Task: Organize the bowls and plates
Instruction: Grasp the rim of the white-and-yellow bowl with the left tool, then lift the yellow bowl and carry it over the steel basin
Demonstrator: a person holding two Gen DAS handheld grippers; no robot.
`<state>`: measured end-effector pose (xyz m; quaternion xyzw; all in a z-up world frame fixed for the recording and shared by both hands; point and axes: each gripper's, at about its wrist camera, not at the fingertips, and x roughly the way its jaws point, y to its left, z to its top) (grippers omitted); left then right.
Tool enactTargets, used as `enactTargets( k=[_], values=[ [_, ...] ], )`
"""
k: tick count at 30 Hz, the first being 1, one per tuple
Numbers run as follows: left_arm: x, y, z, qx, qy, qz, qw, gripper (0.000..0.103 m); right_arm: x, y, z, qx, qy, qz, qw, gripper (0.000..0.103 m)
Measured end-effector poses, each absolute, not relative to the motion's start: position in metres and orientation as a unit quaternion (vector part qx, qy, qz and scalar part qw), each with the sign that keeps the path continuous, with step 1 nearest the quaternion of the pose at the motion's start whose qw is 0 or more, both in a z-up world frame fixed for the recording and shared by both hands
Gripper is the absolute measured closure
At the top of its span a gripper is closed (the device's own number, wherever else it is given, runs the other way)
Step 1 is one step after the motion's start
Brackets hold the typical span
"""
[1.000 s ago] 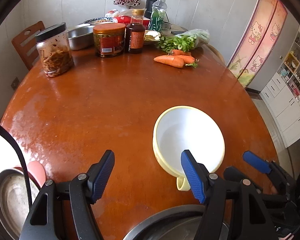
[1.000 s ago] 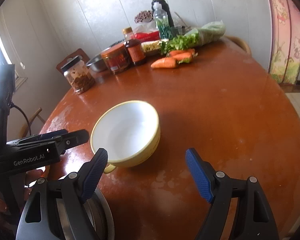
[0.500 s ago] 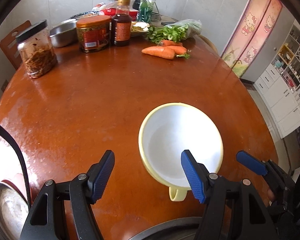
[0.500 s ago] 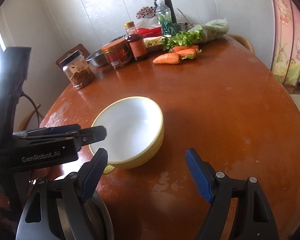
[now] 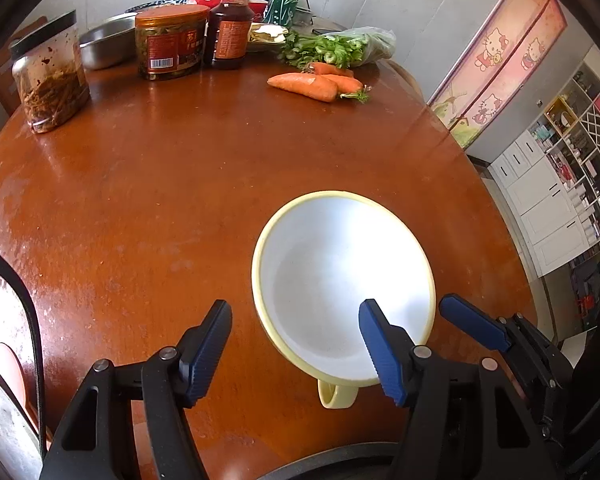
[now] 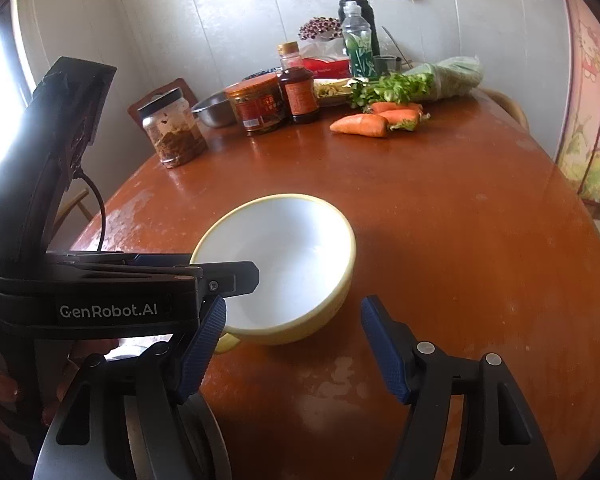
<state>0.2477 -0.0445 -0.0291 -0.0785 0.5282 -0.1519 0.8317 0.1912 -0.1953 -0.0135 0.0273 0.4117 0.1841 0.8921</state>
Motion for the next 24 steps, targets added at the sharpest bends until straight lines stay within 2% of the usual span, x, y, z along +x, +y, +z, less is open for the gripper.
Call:
enactTargets(
  k=[2, 4, 14, 16, 24],
  values=[
    [0.248, -0.044, -0.028, -0.081, 0.526, -0.155, 0.833, 0.044, 0.192, -0.194, -0.013, 0.021, 0.407, 0.188, 0.894, 0.032],
    [0.248, -0.045, -0.027, -0.080, 0.524, -0.158, 0.833, 0.048, 0.193, -0.190, -0.012, 0.016, 0.402, 0.198, 0.894, 0.038],
    [0.242, -0.046, -0.018, -0.072, 0.511, -0.158, 0.842, 0.054, 0.191, -0.182, -0.006, -0.012, 0.392, 0.201, 0.898, 0.042],
    [0.240, -0.045, -0.016, -0.077, 0.510, -0.162, 0.841, 0.059, 0.190, -0.180, -0.004, -0.010, 0.389, 0.212, 0.896, 0.050],
    [0.244, -0.044, -0.022, -0.074, 0.521, -0.151, 0.837, 0.057, 0.186, -0.180, -0.007, -0.010, 0.391, 0.212, 0.896, 0.051]
  ],
)
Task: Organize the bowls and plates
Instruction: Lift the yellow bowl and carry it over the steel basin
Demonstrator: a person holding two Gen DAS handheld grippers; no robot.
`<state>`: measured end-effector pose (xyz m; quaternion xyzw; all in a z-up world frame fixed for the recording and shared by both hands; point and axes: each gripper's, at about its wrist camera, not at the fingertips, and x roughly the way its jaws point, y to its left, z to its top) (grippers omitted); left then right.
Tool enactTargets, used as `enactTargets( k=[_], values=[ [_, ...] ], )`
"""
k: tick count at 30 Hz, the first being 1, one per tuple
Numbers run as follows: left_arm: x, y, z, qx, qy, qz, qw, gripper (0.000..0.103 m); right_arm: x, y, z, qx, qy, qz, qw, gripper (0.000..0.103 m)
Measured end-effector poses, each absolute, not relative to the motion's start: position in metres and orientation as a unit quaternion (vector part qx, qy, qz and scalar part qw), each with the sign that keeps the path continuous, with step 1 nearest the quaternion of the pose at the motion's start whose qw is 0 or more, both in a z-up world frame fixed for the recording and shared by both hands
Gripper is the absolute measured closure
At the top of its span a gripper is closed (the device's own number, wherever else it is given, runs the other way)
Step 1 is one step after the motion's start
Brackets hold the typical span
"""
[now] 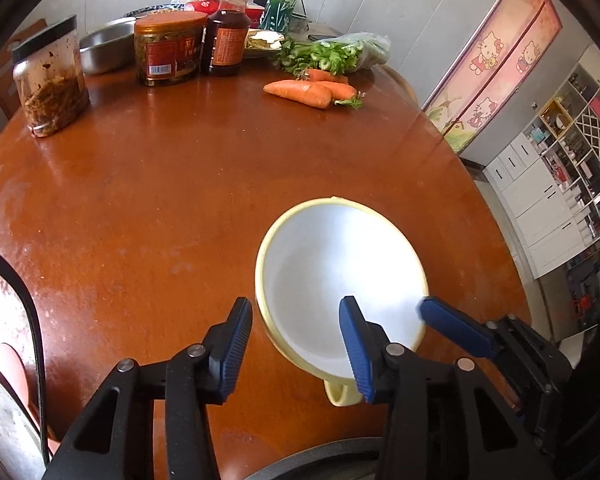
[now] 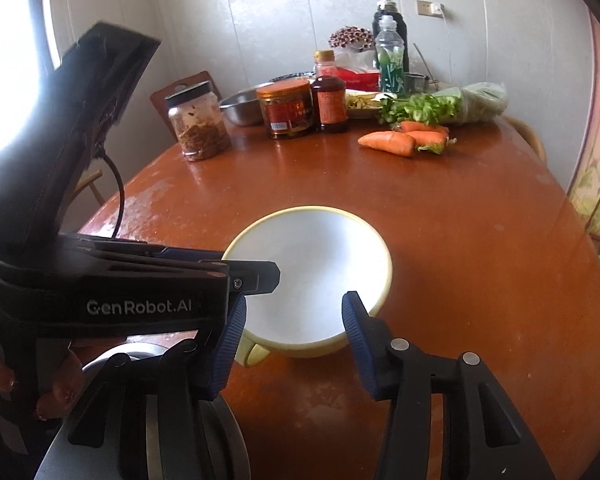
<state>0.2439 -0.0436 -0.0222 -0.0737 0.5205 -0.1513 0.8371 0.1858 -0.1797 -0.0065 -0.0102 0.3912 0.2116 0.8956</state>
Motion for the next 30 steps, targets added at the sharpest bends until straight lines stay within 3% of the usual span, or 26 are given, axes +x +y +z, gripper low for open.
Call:
enactTargets(
  k=[9, 15, 19, 30],
  values=[
    [0.250, -0.045, -0.031, -0.058, 0.533, -0.134, 0.834, 0.053, 0.190, -0.204, -0.005, 0.020, 0.390, 0.167, 0.905, 0.042],
    [0.252, -0.048, -0.037, -0.068, 0.546, -0.153, 0.821, 0.055, 0.201, -0.200, -0.019, 0.046, 0.424, 0.200, 0.882, 0.043],
    [0.252, -0.047, -0.038, -0.073, 0.546, -0.155, 0.820, 0.057, 0.198, -0.194, -0.019, 0.036, 0.419, 0.204, 0.884, 0.048],
    [0.235, -0.038, -0.017, -0.084, 0.520, -0.151, 0.836, 0.057, 0.188, -0.188, -0.003, 0.024, 0.396, 0.207, 0.894, 0.049]
  ],
)
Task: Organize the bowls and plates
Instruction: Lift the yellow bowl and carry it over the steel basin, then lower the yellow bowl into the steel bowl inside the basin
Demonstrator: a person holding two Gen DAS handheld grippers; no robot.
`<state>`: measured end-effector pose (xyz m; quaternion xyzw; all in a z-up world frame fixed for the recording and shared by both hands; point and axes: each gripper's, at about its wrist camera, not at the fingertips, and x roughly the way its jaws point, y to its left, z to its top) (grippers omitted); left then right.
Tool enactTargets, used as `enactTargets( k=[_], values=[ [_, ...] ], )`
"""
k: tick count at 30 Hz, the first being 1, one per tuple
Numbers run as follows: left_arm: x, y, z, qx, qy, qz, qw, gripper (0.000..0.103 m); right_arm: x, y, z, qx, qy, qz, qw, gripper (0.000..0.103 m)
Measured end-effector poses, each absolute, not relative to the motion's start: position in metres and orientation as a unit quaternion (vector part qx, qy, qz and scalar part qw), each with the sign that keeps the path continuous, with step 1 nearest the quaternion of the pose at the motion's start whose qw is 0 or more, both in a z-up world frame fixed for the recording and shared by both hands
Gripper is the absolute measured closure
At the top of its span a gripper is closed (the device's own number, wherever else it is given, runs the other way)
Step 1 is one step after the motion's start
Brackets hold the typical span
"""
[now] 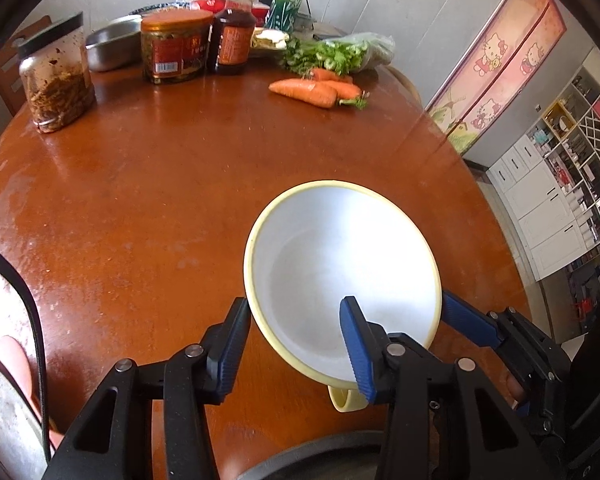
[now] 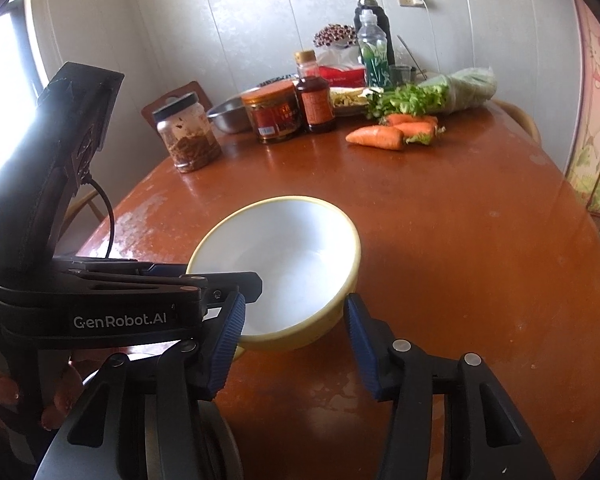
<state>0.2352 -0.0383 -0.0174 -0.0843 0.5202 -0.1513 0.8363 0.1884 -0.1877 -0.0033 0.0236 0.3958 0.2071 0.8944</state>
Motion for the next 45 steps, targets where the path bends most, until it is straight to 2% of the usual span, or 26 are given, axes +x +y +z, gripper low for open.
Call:
enactTargets(
  k=[22, 45],
  values=[
    [0.157, -0.019, 0.049, -0.083, 0.451, -0.135, 0.878, 0.057, 0.121, -0.171, 0.055, 0.004, 0.326, 0.241, 0.914, 0.049],
    [0.085, -0.020, 0.049, -0.078, 0.439, -0.130, 0.886, 0.057, 0.048, -0.171, 0.056, -0.010, 0.312, 0.249, 0.917, 0.049]
  ],
)
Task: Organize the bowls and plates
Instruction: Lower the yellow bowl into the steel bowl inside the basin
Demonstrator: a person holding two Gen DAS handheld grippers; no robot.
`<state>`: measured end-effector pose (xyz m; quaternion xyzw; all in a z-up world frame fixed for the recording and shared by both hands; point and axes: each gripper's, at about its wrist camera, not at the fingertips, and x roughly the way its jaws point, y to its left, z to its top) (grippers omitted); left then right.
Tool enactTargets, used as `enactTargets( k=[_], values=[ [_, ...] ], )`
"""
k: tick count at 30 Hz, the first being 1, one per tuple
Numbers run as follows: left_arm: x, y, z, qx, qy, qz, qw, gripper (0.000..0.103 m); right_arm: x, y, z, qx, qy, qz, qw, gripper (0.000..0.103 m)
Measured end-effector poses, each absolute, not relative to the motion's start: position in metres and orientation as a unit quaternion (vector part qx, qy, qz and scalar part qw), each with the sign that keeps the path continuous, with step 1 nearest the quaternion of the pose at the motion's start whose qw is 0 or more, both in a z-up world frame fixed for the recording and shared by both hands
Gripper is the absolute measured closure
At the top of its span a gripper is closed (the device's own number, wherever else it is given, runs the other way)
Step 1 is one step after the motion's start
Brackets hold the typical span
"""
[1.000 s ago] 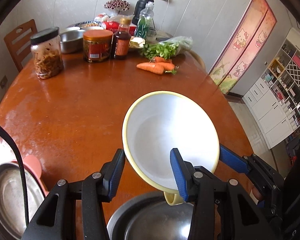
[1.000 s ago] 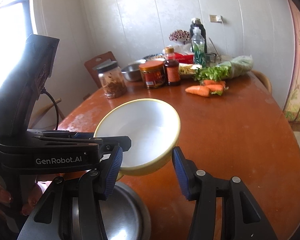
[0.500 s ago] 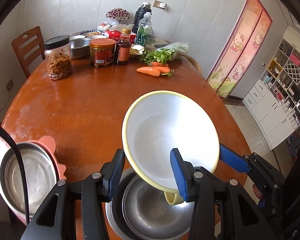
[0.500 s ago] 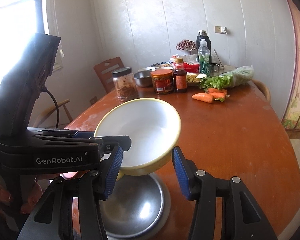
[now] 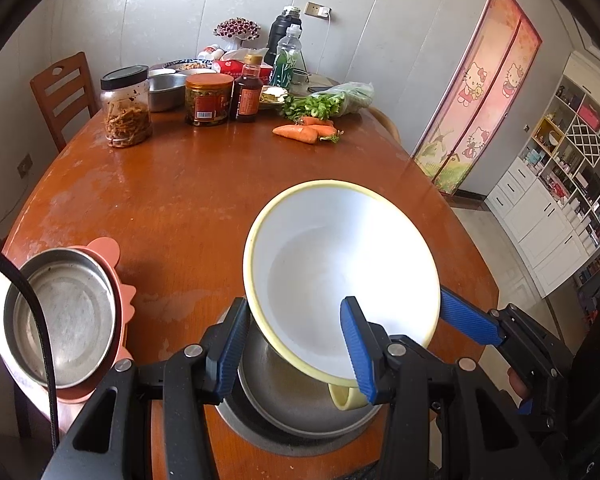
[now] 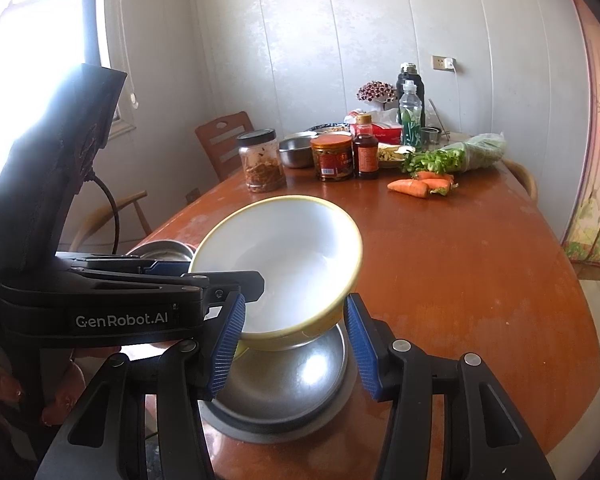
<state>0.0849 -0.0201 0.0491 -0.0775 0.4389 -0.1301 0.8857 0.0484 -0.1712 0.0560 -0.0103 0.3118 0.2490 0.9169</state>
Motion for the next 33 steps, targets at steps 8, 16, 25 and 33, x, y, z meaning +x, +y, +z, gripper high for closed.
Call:
enactTargets(
  k=[8, 16, 25, 33],
  values=[
    [0.075, -0.020, 0.039, -0.077, 0.448, -0.128, 0.881, 0.056, 0.036, -0.170, 0.049, -0.012, 0.320, 0.252, 0.913, 0.049],
    [0.066, -0.022, 0.022, -0.073, 0.463, -0.126, 0.874, 0.056, 0.028, -0.171, 0.036, -0.013, 0.340, 0.253, 0.906, 0.049],
    [0.062, -0.024, 0.014, -0.072, 0.466, -0.125, 0.873, 0.056, 0.022, -0.173, 0.030, -0.014, 0.348, 0.260, 0.901, 0.049],
    [0.057, -0.021, 0.018, -0.073, 0.471, -0.121, 0.871, 0.055, 0.017, -0.172, 0.032, -0.016, 0.350, 0.273, 0.896, 0.049]
  ],
)
